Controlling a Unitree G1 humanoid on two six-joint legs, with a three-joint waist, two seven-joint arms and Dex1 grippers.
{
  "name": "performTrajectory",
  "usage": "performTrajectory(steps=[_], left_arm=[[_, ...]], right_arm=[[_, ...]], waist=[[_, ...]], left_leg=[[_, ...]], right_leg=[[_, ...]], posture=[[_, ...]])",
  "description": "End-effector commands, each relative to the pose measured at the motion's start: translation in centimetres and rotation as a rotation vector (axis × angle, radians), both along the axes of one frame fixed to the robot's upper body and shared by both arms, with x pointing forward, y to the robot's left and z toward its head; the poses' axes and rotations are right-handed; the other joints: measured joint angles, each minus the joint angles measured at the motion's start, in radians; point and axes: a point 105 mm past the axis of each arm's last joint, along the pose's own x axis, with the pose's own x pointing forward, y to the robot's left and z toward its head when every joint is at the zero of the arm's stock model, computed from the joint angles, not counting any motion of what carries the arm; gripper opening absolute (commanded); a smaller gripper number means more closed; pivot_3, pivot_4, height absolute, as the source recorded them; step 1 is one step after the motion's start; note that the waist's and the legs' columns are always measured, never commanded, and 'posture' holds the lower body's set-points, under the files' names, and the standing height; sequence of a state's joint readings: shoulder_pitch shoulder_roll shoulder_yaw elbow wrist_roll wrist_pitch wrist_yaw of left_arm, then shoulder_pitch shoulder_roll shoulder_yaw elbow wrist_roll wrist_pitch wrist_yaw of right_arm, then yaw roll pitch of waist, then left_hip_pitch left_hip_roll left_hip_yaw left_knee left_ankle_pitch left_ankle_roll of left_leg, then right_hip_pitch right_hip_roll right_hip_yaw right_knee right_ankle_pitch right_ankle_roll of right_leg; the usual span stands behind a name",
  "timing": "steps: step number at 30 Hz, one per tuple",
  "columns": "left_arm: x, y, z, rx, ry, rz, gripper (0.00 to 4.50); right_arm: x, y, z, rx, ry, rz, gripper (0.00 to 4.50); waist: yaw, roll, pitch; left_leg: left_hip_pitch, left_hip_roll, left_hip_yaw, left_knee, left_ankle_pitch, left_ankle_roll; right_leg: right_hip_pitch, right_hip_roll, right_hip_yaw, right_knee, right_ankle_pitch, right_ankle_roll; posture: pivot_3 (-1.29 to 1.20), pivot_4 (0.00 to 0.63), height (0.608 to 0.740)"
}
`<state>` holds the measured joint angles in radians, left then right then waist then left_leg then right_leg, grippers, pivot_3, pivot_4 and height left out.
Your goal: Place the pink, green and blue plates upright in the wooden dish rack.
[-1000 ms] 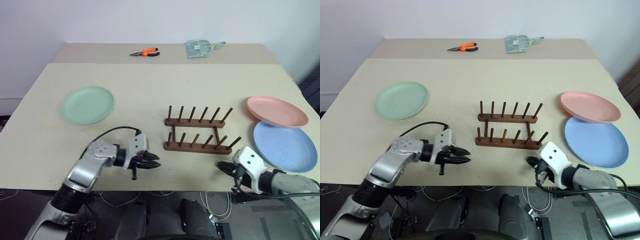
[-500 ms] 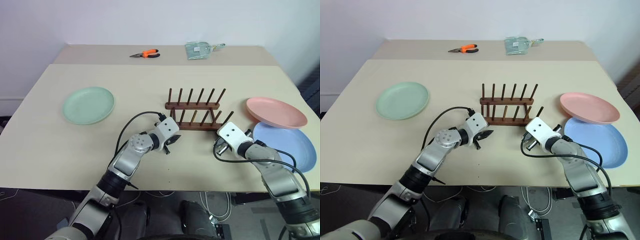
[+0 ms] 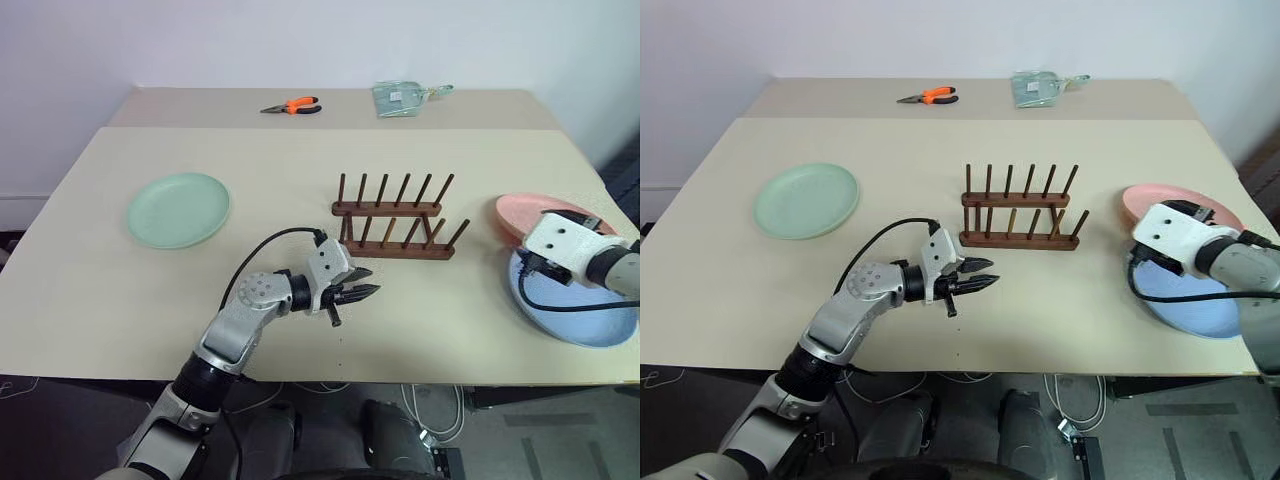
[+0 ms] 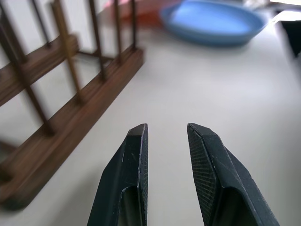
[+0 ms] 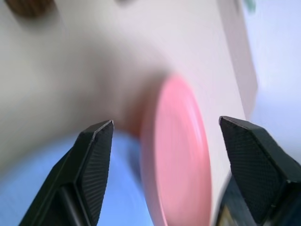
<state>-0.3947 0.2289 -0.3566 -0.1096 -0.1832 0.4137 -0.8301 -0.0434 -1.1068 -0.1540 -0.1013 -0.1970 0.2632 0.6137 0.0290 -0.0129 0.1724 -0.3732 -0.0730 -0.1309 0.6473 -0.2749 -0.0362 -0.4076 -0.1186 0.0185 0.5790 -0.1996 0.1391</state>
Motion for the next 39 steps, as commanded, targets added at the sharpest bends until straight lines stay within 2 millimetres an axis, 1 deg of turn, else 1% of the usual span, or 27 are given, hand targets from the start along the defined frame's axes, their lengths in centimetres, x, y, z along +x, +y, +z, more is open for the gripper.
performTrajectory(steps=[1,2,4,5,7,10,11,12,14,15,16,17,18,19,20,21,22,23,26,29,36,39], left_arm=[[-0.5,-0.4,2.0,-0.049,-0.046,-0.046,1.29],[-0.5,-0.4,2.0,-0.050,-0.046,-0.047,1.29],[-0.6,-0.4,2.1,-0.053,-0.046,-0.043,1.29],[-0.7,-0.3,2.1,-0.053,-0.047,-0.040,1.29],[-0.7,-0.1,2.1,-0.051,-0.047,-0.030,1.29],[-0.7,0.4,1.9,-0.048,-0.048,-0.008,1.29],[-0.7,0.6,1.8,-0.044,-0.051,0.000,1.29],[-0.7,0.8,1.8,-0.039,-0.054,0.006,1.29],[-0.7,1.3,1.7,-0.030,-0.059,0.013,1.29],[-0.7,1.5,1.7,-0.028,-0.061,0.016,1.29],[-0.6,1.7,1.8,-0.029,-0.062,0.023,1.29],[-0.6,1.9,1.8,-0.031,-0.062,0.029,1.29],[-0.5,2.1,1.9,-0.032,-0.062,0.034,1.29],[-0.4,2.3,1.9,-0.032,-0.061,0.038,1.29],[-0.2,2.5,1.8,-0.026,-0.062,0.040,1.29],[-0.1,2.6,1.7,-0.018,-0.065,0.042,1.29],[0.0,2.6,1.6,-0.013,-0.068,0.042,1.29],[0.0,2.6,1.6,-0.010,-0.070,0.043,1.29],[0.2,2.6,1.8,-0.014,-0.073,0.044,1.29],[0.1,2.6,1.9,-0.020,-0.073,0.045,1.29],[-0.3,2.8,1.8,-0.020,-0.072,0.050,1.29],[-0.3,2.7,1.8,-0.019,-0.072,0.051,1.29]], right_arm=[[0.6,-2.5,-0.5,-0.118,-0.002,-0.049,3.72],[0.8,-3.1,-0.9,-0.129,-0.004,-0.065,3.72],[1.2,-3.7,-1.6,-0.131,0.002,-0.078,3.22],[1.3,-3.8,-1.9,-0.138,0.012,-0.072,2.87],[1.4,-3.7,-1.8,-0.141,0.004,-0.062,1.94],[1.7,-2.8,-0.6,-0.130,-0.034,-0.031,0.27],[1.6,-2.5,0.1,-0.135,-0.051,-0.017,0.04],[1.6,-2.2,1.0,-0.136,-0.076,-0.009,0.04],[1.8,-1.0,3.5,-0.054,-0.173,-0.002,0.04],[1.9,-0.3,4.7,0.017,-0.222,0.002,0.04],[1.9,1.0,6.3,0.145,-0.288,0.020,0.04],[1.9,2.3,7.8,0.296,-0.350,0.047,0.04],[1.9,3.9,9.7,0.512,-0.424,0.085,0.04],[1.5,6.2,11.6,0.807,-0.458,0.166,0.04],[0.7,8.7,12.5,1.022,-0.424,0.278,0.04],[-0.2,11.0,12.9,1.162,-0.359,0.384,0.04],[-1.0,12.3,13.0,1.230,-0.310,0.443,0.04],[-1.3,13.0,12.6,1.294,-0.264,0.457,0.04],[-1.5,13.9,12.0,1.423,-0.179,0.449,0.04],[-1.5,14.1,11.3,1.424,-0.133,0.427,0.04],[-0.9,12.8,10.3,1.400,-0.091,0.369,0.04],[-0.8,12.3,9.6,1.405,-0.053,0.343,0.04]], waist=[[-0.004,0.000,0.000],[-0.009,0.000,0.000],[-0.018,0.001,0.000],[-0.019,0.001,0.000],[-0.020,0.002,0.000],[-0.020,0.002,0.000],[-0.020,0.002,0.000],[-0.020,0.003,0.000],[-0.019,0.004,0.001],[-0.019,0.004,0.001],[-0.020,0.003,0.001],[-0.021,0.003,0.001],[-0.022,0.003,0.001],[-0.024,0.003,0.001],[-0.026,0.003,0.001],[-0.024,0.004,0.002],[-0.020,0.004,0.002],[-0.013,0.003,0.001],[0.003,0.003,0.001],[0.010,0.003,0.002],[0.005,0.004,0.002],[0.005,0.004,0.002]], left_leg=[[0.000,0.000,0.000,0.000,0.000,0.000],[0.000,0.000,0.000,0.000,0.000,0.000],[0.000,0.000,0.001,0.000,0.000,0.000],[0.000,0.000,0.001,0.000,0.000,0.000],[0.000,0.000,0.001,-0.001,0.000,0.000],[0.000,0.000,0.001,-0.001,0.000,0.000],[0.000,0.000,0.001,-0.001,0.000,0.000],[0.000,0.000,0.001,-0.001,0.000,0.000],[0.000,0.000,0.001,-0.001,0.000,0.000],[0.000,0.000,0.001,-0.001,0.000,0.000],[0.000,0.000,0.001,-0.001,0.000,0.000],[0.000,0.000,0.000,-0.001,0.000,0.000],[0.000,0.001,0.001,0.000,0.000,0.000],[0.000,0.001,0.000,0.000,0.000,0.000],[0.001,0.001,-0.001,0.000,0.000,0.000],[0.001,0.002,-0.002,-0.001,0.000,0.000],[0.001,0.001,-0.004,-0.001,0.000,0.000],[0.000,0.001,-0.004,-0.002,0.000,0.000],[-0.001,0.000,-0.008,-0.001,0.000,0.001],[-0.002,-0.001,-0.005,0.000,0.000,0.001],[-0.001,0.000,-0.003,-0.001,0.000,0.001],[-0.001,0.000,-0.003,-0.001,0.000,0.001]], right_leg=[[0.000,0.000,0.000,0.000,0.000,0.000],[0.000,0.000,0.000,0.000,0.000,0.000],[0.000,0.000,0.001,0.000,0.000,0.000],[0.000,0.000,0.001,0.000,0.000,0.000],[0.000,0.000,0.001,0.000,0.001,-0.002],[0.000,0.000,0.002,0.000,0.002,-0.003],[0.000,0.000,0.002,0.000,0.002,-0.002],[0.000,0.000,0.002,0.001,0.002,-0.002],[-0.001,0.000,0.002,0.001,0.001,-0.002],[-0.001,0.000,0.002,0.001,0.001,-0.002],[-0.001,0.000,0.002,0.001,0.000,-0.001],[-0.001,0.000,0.002,0.001,0.000,0.000],[-0.001,0.000,0.002,0.001,0.000,0.000],[0.000,0.001,0.002,0.001,0.000,0.000],[0.000,0.001,0.002,0.001,0.001,-0.001],[0.000,0.001,0.002,0.001,0.001,-0.001],[-0.001,0.001,0.002,0.002,0.003,-0.004],[0.000,0.002,0.000,0.001,0.003,-0.004],[0.001,0.001,-0.003,0.000,0.002,-0.004],[0.000,0.000,0.000,-0.001,0.002,-0.004],[-0.001,0.001,-0.001,0.000,0.002,-0.004],[-0.001,0.001,-0.001,0.000,0.002,-0.003]], posture=[[0.00,0.150,0.740],[0.00,0.150,0.740],[0.00,0.150,0.740],[0.00,0.150,0.740],[0.00,0.150,0.740],[0.00,0.150,0.740],[0.00,0.150,0.740],[0.00,0.150,0.740],[0.00,0.150,0.740],[0.00,0.150,0.740],[0.00,0.150,0.740],[0.00,0.150,0.740],[0.00,0.150,0.740],[0.00,0.150,0.740],[0.00,0.150,0.740],[0.00,0.150,0.740],[0.00,0.150,0.740],[0.00,0.150,0.740],[0.00,0.150,0.740],[0.00,0.150,0.740],[0.00,0.150,0.740],[0.00,0.150,0.740]])
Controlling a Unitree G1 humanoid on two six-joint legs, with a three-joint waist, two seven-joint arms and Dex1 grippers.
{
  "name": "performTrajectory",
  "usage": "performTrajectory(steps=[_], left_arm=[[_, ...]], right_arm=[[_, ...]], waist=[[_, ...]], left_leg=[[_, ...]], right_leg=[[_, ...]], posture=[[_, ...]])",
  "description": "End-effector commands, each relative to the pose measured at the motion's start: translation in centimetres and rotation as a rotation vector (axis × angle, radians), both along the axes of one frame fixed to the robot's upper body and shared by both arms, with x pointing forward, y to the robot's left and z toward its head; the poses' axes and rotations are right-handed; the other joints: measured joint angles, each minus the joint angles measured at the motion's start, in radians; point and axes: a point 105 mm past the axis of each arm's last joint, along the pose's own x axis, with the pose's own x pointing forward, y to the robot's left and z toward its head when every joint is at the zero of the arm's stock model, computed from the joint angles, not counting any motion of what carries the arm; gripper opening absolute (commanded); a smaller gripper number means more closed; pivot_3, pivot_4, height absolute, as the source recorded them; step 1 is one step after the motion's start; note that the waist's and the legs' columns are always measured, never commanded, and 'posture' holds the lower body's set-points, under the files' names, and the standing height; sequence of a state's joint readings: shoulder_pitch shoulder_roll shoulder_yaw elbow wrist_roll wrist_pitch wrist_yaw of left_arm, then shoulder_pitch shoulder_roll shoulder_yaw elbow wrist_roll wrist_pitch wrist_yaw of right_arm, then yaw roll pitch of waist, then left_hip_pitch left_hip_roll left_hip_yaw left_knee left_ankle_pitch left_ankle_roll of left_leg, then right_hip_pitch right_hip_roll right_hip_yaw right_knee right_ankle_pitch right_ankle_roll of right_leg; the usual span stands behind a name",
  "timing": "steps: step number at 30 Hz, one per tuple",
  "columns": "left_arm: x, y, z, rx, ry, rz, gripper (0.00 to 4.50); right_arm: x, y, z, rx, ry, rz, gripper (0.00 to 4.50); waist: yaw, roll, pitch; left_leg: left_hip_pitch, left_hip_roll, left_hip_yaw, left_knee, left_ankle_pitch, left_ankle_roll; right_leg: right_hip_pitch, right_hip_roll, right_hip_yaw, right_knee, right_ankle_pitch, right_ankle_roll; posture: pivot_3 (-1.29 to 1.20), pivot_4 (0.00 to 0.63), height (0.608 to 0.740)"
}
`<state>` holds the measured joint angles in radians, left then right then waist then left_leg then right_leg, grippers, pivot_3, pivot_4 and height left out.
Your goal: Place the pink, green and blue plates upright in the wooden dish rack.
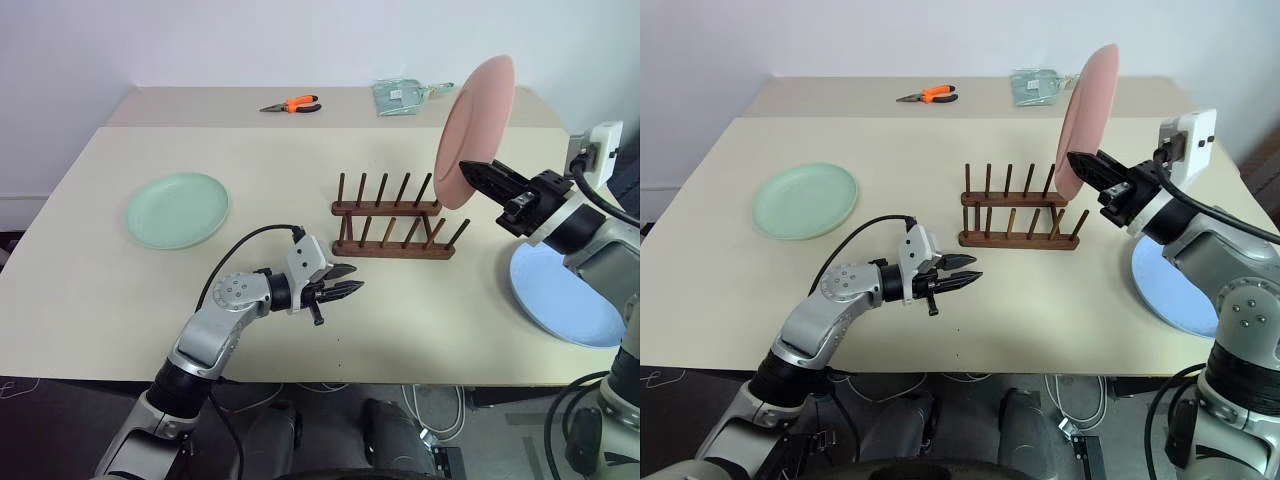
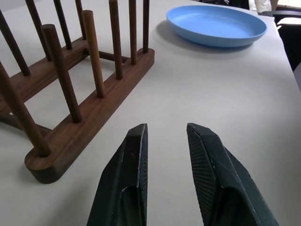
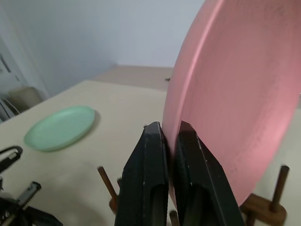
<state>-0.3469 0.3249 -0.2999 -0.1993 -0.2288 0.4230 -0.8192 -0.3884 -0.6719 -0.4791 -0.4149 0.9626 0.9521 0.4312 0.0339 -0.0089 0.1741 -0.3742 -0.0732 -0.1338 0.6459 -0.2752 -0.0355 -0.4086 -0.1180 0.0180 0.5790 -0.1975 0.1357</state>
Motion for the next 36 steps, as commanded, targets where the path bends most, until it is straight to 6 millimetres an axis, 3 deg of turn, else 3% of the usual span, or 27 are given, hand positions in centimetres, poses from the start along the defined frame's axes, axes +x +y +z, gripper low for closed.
performTrajectory(steps=[1,4,7,9,11,14,16,18,19,21,22,25,27,30,32,36], left_arm=[[-0.3,-0.2,1.1,-0.026,-0.042,-0.008,1.29],[-0.3,-0.1,1.1,-0.027,-0.042,-0.006,1.29],[-0.3,0.0,1.0,-0.026,-0.038,-0.004,1.29],[-0.2,0.2,1.1,-0.038,-0.014,-0.002,1.29],[0.3,0.7,1.3,-0.059,0.013,0.031,1.83],[1.0,1.6,2.1,-0.100,0.007,0.081,3.19],[2.9,3.3,3.3,-0.148,-0.028,0.213,4.28],[4.9,5.4,4.5,-0.197,-0.066,0.371,4.50],[6.4,7.3,5.3,-0.226,-0.093,0.500,4.50],[9.7,13.2,6.5,-0.238,-0.151,0.884,4.50],[10.5,15.7,6.8,-0.227,-0.167,1.033,4.50],[10.6,23.4,6.8,-0.193,-0.160,1.479,4.50],[9.6,26.9,6.4,-0.208,-0.112,1.682,4.50],[8.4,28.6,5.1,-0.299,0.038,1.784,4.50],[7.9,28.7,4.5,-0.312,0.086,1.787,4.50],[7.2,27.8,2.2,-0.518,0.349,1.768,4.50]], right_arm=[[-0.3,-0.5,0.3,-0.005,-0.007,0.026,0.04],[-0.3,-0.6,0.0,0.021,0.013,0.053,0.04],[0.2,-1.3,-0.4,-0.004,0.023,0.025,1.02],[0.7,-1.9,0.1,-0.052,-0.019,-0.028,2.01],[1.2,-2.8,1.3,-0.101,-0.101,-0.110,2.98],[1.6,-4.1,2.6,-0.194,-0.189,-0.201,3.05],[1.7,-5.0,3.8,-0.253,-0.239,-0.252,3.05],[1.4,-4.9,4.9,-0.276,-0.276,-0.243,3.29],[1.0,-4.2,5.7,-0.288,-0.299,-0.203,3.60],[-0.2,-1.4,7.3,-0.340,-0.386,-0.085,4.44],[-0.6,-0.2,7.6,-0.374,-0.416,-0.039,4.48],[-2.0,4.0,6.4,-0.469,-0.441,0.153,4.48],[-2.4,6.2,5.6,-0.471,-0.440,0.244,4.48],[-2.7,8.9,3.8,-0.457,-0.415,0.355,4.48],[-2.6,10.3,2.5,-0.429,-0.387,0.404,4.48],[-3.4,12.4,0.8,-0.365,-0.354,0.490,4.48]], waist=[[0.000,0.000,0.000],[0.001,0.000,0.000],[0.001,0.000,0.000],[0.001,0.000,0.000],[-0.001,0.000,0.000],[-0.001,0.000,0.000],[-0.001,0.000,0.000],[0.000,0.000,0.000],[0.001,0.000,0.000],[-0.002,-0.001,0.001],[-0.007,-0.001,0.001],[-0.025,-0.002,0.000],[-0.029,-0.004,0.000],[-0.025,-0.008,0.001],[-0.017,-0.010,0.001],[-0.010,-0.012,0.002]], left_leg=[[0.000,0.000,0.000,0.000,0.000,0.000],[0.000,0.000,0.000,0.000,0.000,0.000],[0.000,0.000,0.000,0.000,0.000,0.000],[0.000,0.000,0.000,0.000,0.000,0.000],[0.000,0.000,0.001,0.000,0.000,0.000],[0.000,0.000,0.001,0.000,0.000,0.000],[0.000,0.000,0.001,0.000,0.000,0.000],[0.000,0.000,0.001,0.000,0.000,0.000],[0.000,0.000,0.000,0.000,0.000,0.000],[0.000,0.000,0.000,0.000,0.000,0.000],[0.000,0.000,0.000,0.000,0.000,0.000],[0.001,0.001,-0.001,-0.001,0.000,0.000],[0.001,0.001,-0.001,-0.001,0.000,0.000],[0.000,0.000,-0.001,0.000,0.000,0.000],[0.000,0.000,-0.001,0.000,0.000,-0.001],[-0.001,-0.001,-0.004,0.001,0.001,-0.002]], right_leg=[[0.000,0.000,0.000,0.000,0.000,0.000],[0.000,0.000,0.000,0.000,0.000,0.000],[0.000,0.000,0.000,0.000,0.000,0.000],[0.000,0.000,0.000,0.000,0.000,0.000],[0.000,0.000,0.000,0.000,0.000,0.000],[0.000,0.000,0.000,0.000,-0.002,0.004],[0.000,0.000,0.000,0.000,-0.002,0.004],[0.000,0.000,0.000,0.000,-0.002,0.004],[0.000,0.000,0.000,0.000,-0.002,0.004],[0.000,0.000,0.000,0.000,-0.001,0.005],[-0.001,0.001,0.000,0.000,0.000,0.007],[-0.001,0.001,0.000,0.001,0.000,0.008],[-0.001,0.001,0.000,0.000,-0.001,0.010],[-0.001,0.000,0.000,0.000,-0.001,0.010],[-0.001,0.000,0.000,0.001,-0.001,0.009],[0.000,0.000,-0.001,0.001,0.001,0.006]], posture=[[0.00,0.150,0.740],[0.00,0.150,0.740],[0.00,0.150,0.740],[0.00,0.150,0.740],[0.00,0.150,0.740],[0.00,0.150,0.740],[0.00,0.150,0.740],[0.00,0.150,0.740],[0.00,0.150,0.740],[0.00,0.150,0.740],[0.00,0.150,0.740],[0.00,0.150,0.740],[0.00,0.150,0.740],[0.00,0.150,0.740],[0.00,0.150,0.740],[0.00,0.150,0.740]])
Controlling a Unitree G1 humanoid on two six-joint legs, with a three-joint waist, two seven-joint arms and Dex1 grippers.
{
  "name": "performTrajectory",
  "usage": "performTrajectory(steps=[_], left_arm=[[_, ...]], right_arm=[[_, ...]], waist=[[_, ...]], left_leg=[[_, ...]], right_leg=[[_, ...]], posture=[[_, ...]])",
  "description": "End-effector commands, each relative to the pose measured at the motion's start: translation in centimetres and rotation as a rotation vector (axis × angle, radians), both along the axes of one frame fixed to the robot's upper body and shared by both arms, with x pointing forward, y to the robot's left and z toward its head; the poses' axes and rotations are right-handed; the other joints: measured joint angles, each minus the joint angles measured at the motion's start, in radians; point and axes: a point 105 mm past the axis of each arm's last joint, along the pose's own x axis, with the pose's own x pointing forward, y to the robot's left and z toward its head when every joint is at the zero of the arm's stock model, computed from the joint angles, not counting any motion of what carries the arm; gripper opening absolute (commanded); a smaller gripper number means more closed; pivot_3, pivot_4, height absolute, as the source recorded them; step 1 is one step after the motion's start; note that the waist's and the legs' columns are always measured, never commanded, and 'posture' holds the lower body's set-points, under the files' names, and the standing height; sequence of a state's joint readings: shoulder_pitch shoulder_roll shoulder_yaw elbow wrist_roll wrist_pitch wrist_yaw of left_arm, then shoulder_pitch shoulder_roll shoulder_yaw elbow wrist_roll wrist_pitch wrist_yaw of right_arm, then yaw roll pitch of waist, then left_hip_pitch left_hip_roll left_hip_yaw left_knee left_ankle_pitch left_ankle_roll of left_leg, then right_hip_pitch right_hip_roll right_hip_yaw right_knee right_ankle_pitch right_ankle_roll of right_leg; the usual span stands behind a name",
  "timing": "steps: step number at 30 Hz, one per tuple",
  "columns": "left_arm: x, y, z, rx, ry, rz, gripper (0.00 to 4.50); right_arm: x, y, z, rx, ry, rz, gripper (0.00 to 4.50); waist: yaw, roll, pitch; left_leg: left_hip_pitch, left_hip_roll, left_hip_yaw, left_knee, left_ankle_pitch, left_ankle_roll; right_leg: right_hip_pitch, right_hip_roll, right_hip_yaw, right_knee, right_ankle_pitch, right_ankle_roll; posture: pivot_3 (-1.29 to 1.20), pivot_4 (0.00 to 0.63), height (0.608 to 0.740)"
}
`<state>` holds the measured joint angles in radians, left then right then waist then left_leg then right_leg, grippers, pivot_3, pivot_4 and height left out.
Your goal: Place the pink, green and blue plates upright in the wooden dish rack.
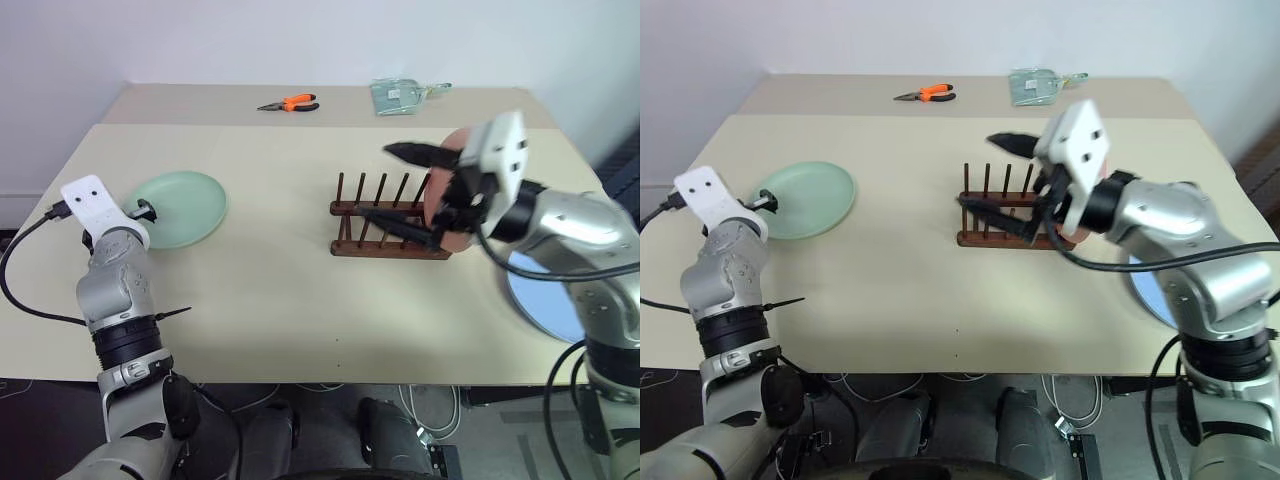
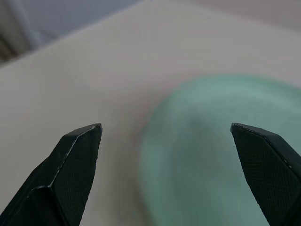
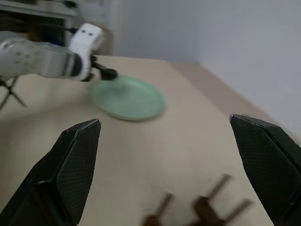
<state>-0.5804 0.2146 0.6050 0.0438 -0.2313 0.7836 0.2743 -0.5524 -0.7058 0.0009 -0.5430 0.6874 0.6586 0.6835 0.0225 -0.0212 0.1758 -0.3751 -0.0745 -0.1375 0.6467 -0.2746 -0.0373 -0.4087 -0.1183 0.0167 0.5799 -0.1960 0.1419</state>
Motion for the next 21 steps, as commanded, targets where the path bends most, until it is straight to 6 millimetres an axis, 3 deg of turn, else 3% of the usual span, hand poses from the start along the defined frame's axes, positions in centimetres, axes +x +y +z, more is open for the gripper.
performTrajectory(steps=[1,4,8,11,14,15,17,21], left_arm=[[-0.4,-0.8,0.2,-0.186,-0.058,-0.006,4.50],[-0.6,-1.1,-0.9,-0.351,-0.083,0.029,3.61],[-0.4,-1.3,-1.2,-0.433,-0.108,0.029,1.54],[0.3,-1.9,-0.1,-0.422,-0.157,-0.014,0.08],[2.1,-5.8,5.5,-0.251,-0.344,-0.285,0.03],[2.3,-8.1,7.8,-0.173,-0.401,-0.405,0.03],[2.3,-11.8,10.6,-0.069,-0.465,-0.571,0.03],[1.4,-17.1,13.7,0.050,-0.523,-0.772,0.03]], right_arm=[[-1.0,1.2,0.1,0.025,-0.032,0.044,4.48],[-1.1,1.7,-0.2,0.041,-0.018,0.046,4.50],[-0.9,1.5,-0.7,0.034,-0.010,0.021,4.50],[-0.9,1.1,-1.3,0.020,0.044,0.026,4.50],[-0.3,0.7,-1.5,-0.043,0.009,-0.018,4.50],[0.2,0.8,-1.3,-0.063,-0.039,-0.046,4.50],[0.9,1.4,-1.3,-0.131,-0.136,-0.072,4.50],[2.9,2.5,-2.5,-0.357,-0.385,-0.111,4.50]], waist=[[0.001,0.000,0.000],[-0.008,-0.001,0.000],[-0.010,-0.001,0.000],[-0.009,-0.001,0.000],[-0.005,-0.004,0.002],[-0.006,-0.005,0.002],[-0.008,-0.005,0.002],[-0.013,-0.005,0.002]], left_leg=[[0.000,0.000,0.000,0.000,0.000,0.000],[0.000,0.000,0.000,0.000,0.000,0.000],[0.001,0.000,0.000,-0.001,0.000,0.000],[0.001,0.000,0.000,-0.001,0.000,0.000],[0.000,0.000,0.000,-0.001,0.001,-0.001],[0.000,0.000,0.000,-0.001,0.001,-0.001],[0.000,0.000,0.001,-0.001,0.001,-0.001],[0.001,0.000,0.002,-0.002,0.001,-0.002]], right_leg=[[0.000,0.000,0.000,0.000,0.000,0.000],[-0.001,0.000,0.000,0.001,0.000,0.000],[-0.001,0.001,0.000,0.001,0.000,0.000],[-0.001,0.001,0.000,0.001,0.000,0.000],[-0.001,0.001,0.000,0.001,0.000,0.000],[0.000,0.001,-0.001,0.001,0.000,-0.001],[0.000,0.001,0.000,0.000,0.000,-0.001],[-0.001,0.001,0.000,0.000,0.000,-0.001]], posture=[[0.00,0.150,0.740],[0.00,0.150,0.740],[0.00,0.150,0.740],[0.00,0.150,0.740],[0.00,0.150,0.740],[0.00,0.150,0.740],[0.00,0.150,0.740],[0.00,0.150,0.740]])
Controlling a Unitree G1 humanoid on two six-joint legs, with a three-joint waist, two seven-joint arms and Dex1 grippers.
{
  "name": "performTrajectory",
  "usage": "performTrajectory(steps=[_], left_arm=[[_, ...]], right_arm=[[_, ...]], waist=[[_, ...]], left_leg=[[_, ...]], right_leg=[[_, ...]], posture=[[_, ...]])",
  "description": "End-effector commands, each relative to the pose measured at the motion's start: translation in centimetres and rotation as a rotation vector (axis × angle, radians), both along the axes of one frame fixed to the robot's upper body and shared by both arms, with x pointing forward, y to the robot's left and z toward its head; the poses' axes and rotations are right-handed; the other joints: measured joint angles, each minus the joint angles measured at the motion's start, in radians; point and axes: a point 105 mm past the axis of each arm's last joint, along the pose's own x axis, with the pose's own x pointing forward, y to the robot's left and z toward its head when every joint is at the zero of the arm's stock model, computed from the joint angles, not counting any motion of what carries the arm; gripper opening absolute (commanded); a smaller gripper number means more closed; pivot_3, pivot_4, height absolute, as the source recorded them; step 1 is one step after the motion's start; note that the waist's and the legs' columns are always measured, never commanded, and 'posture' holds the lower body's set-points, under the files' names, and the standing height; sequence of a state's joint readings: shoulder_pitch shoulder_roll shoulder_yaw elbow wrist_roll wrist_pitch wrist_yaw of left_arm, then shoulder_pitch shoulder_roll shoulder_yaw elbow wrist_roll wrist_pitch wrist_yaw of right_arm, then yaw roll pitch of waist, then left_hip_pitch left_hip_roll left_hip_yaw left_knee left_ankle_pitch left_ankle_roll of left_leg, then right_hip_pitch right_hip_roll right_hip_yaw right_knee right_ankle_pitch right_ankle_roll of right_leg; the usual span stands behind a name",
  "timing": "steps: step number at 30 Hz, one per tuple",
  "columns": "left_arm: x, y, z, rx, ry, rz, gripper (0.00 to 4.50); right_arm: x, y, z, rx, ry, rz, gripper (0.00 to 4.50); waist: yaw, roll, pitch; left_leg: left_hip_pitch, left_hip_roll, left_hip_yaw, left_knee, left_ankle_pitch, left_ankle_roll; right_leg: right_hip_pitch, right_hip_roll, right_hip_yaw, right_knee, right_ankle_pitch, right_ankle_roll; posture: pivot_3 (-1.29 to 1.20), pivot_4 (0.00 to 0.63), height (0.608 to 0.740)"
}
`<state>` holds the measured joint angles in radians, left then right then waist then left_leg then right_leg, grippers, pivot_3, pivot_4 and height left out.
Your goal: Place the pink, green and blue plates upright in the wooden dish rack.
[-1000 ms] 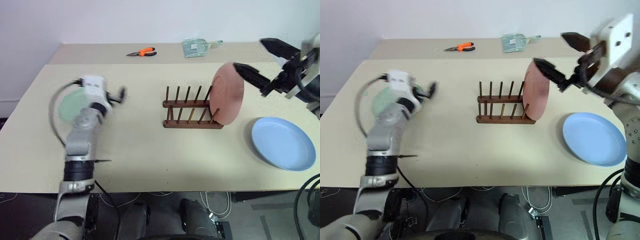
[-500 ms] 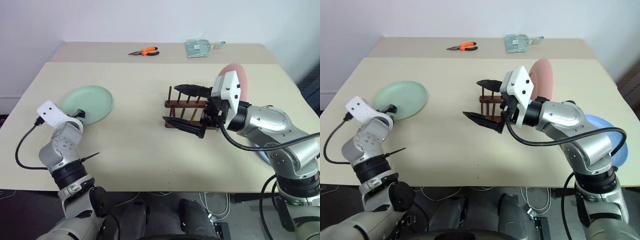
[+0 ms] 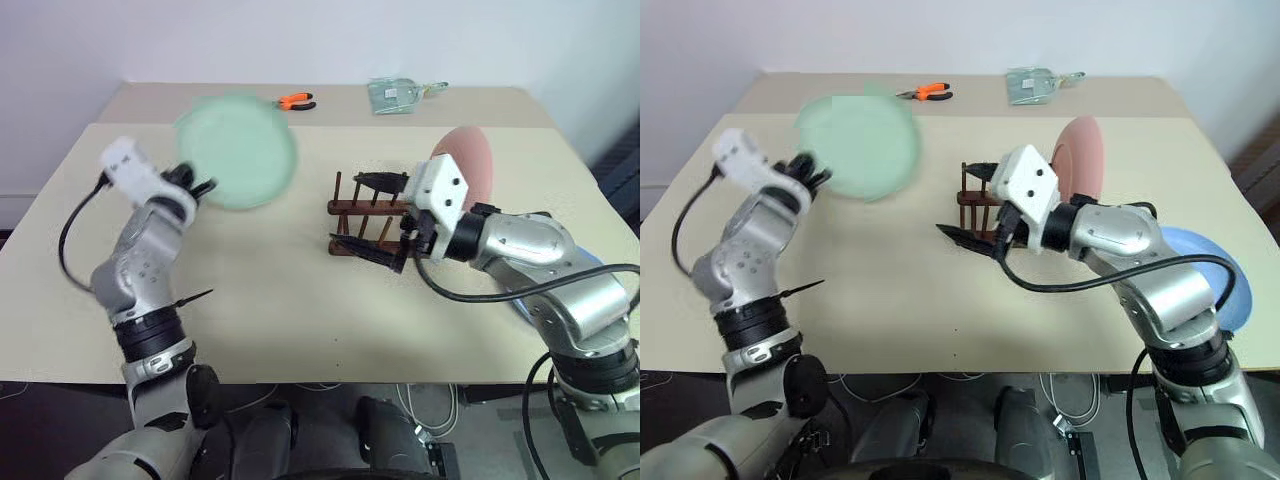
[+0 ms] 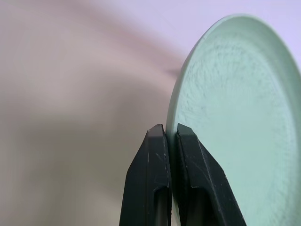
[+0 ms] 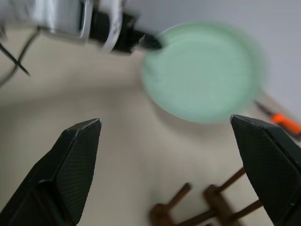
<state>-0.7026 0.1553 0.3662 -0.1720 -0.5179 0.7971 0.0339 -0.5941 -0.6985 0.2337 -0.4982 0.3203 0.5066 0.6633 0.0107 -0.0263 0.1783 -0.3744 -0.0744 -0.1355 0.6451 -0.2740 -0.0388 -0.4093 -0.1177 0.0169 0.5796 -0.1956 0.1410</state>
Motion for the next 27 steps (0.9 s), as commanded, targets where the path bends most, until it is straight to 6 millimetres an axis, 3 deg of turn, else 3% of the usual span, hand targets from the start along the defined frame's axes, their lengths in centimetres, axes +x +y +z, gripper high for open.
performTrajectory(steps=[1,4,7,14,15,17,20,23,25,27], left_arm=[[-1.4,-4.0,3.4,0.086,-0.128,-0.130,0.03],[-1.9,-6.0,4.4,0.083,-0.138,-0.196,0.03],[-2.2,-6.9,4.7,0.062,-0.122,-0.235,0.00],[-2.6,-6.5,4.7,0.017,-0.102,-0.260,0.00],[-2.5,-6.2,4.9,-0.027,-0.106,-0.257,0.52],[-2.6,-4.9,6.4,-0.158,-0.175,-0.235,1.01],[-2.6,-0.6,8.8,-0.260,-0.307,-0.093,2.53],[-2.2,2.3,8.1,-0.043,-0.335,0.052,2.53],[-2.0,2.7,5.8,0.152,-0.307,0.049,2.53],[-2.2,1.4,2.1,0.337,-0.257,-0.075,2.53]], right_arm=[[1.9,0.7,-0.1,-0.179,-0.263,-0.040,4.50],[3.8,1.0,-0.2,-0.264,-0.389,-0.087,4.50],[5.1,1.3,-0.8,-0.357,-0.481,-0.109,3.61],[5.8,1.2,-1.4,-0.416,-0.548,-0.128,0.06],[5.7,1.2,-1.3,-0.412,-0.559,-0.131,0.00],[5.5,1.2,-0.8,-0.394,-0.579,-0.131,0.00],[4.6,1.0,1.0,-0.261,-0.570,-0.136,0.00],[3.5,0.2,3.2,-0.028,-0.456,-0.138,0.00],[2.4,-1.0,4.3,0.167,-0.291,-0.112,0.00],[1.3,-2.6,6.1,0.407,-0.105,-0.076,0.00]], waist=[[-0.008,0.000,0.000],[-0.021,0.001,0.000],[-0.025,0.000,0.000],[-0.022,0.000,0.000],[-0.022,0.000,0.000],[-0.021,0.000,0.000],[-0.020,-0.001,0.002],[-0.027,0.001,0.001],[-0.025,0.002,0.000],[-0.022,0.002,0.000]], left_leg=[[0.000,0.000,0.000,0.000,0.000,0.000],[0.001,0.001,0.001,-0.001,0.000,0.000],[0.001,0.001,0.001,-0.001,0.001,-0.001],[0.000,0.000,0.000,-0.001,0.001,-0.001],[0.000,0.000,0.000,-0.001,0.001,-0.002],[0.000,0.000,0.000,-0.001,0.001,-0.002],[0.000,0.000,-0.001,-0.001,0.002,-0.003],[0.001,0.000,0.000,-0.002,0.003,-0.005],[0.003,0.001,0.001,-0.005,0.003,-0.005],[0.003,0.001,0.000,-0.006,0.002,-0.002]], right_leg=[[0.000,0.000,0.000,0.000,0.000,0.000],[-0.001,0.000,0.001,0.001,0.000,0.000],[-0.002,0.000,0.001,0.001,0.000,0.000],[-0.001,0.001,0.001,0.001,0.000,0.000],[-0.002,0.001,0.001,0.001,0.000,0.000],[-0.001,0.001,0.001,0.001,0.000,0.000],[-0.001,0.001,0.001,0.000,0.000,0.000],[-0.001,0.001,0.002,0.001,0.000,0.000],[-0.001,0.001,0.003,0.001,0.000,-0.001],[-0.001,0.001,0.003,0.001,0.000,-0.001]], posture=[[0.00,0.150,0.740],[0.00,0.150,0.740],[0.00,0.150,0.740],[0.00,0.150,0.740],[0.00,0.150,0.740],[0.00,0.150,0.740],[0.00,0.150,0.740],[0.00,0.150,0.740],[0.00,0.150,0.740],[0.00,0.150,0.740]])
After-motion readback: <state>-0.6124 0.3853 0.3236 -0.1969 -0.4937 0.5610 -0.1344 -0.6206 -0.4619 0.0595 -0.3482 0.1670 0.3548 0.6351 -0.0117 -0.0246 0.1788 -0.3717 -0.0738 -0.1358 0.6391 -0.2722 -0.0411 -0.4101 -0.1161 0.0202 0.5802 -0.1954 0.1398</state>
